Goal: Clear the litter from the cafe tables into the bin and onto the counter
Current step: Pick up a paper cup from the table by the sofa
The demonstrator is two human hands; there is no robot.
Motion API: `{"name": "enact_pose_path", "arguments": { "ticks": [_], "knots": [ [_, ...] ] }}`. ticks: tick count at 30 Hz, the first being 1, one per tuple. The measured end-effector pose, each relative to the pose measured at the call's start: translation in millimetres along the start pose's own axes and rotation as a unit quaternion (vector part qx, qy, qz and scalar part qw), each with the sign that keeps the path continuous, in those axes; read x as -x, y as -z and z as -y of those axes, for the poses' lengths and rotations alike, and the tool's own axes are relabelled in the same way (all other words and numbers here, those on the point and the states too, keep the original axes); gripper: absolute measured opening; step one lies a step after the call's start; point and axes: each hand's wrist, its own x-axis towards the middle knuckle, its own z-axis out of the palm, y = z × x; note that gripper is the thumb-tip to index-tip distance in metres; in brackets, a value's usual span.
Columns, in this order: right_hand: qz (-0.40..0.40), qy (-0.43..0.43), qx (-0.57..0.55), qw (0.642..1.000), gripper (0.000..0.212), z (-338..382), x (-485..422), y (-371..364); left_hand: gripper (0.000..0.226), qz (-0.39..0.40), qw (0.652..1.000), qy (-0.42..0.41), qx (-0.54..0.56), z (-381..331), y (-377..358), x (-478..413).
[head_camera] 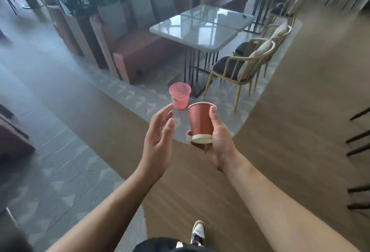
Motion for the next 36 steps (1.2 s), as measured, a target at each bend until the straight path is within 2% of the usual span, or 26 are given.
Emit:
{"name": "enact_pose_path", "arguments": {
  "ticks": [4, 11, 16, 24, 31, 36],
  "knots": [
    [0.008, -0.004, 0.012, 1.000, 0.063, 37.1, -72.5, 3.8, 0.040, -0.003, 1.000, 0.009, 0.005, 15.9, -28.7, -69.4],
    [0.004, -0.032, 0.005, 0.999, 0.067, 75.1, -207.5, -1.5, 0.058, -0.009, 1.000, 0.004, 0.002, 64.6, -49.8, -198.5],
    [0.010, -0.034, 0.006, 0.999, 0.064, 95.4, -324.3, -31.7, 0.038, -0.002, 1.000, 0.007, 0.000, 109.7, -45.3, -312.5],
    [0.008, -0.048, -0.035, 0.998, 0.073, 141.8, -501.5, -97.7, 0.045, 0.003, 0.999, 0.011, -0.036, 148.3, -21.4, -503.3],
    [-0.018, -0.052, -0.037, 0.998, 0.071, 159.1, -620.6, -121.1, 0.054, -0.003, 0.998, 0.031, -0.060, 193.6, -16.5, -608.8],
    [-0.028, -0.074, -0.032, 0.996, 0.075, 162.8, -711.2, -121.7, 0.049, -0.018, 0.997, 0.054, -0.057, 236.9, -24.7, -680.9]
  ]
}}
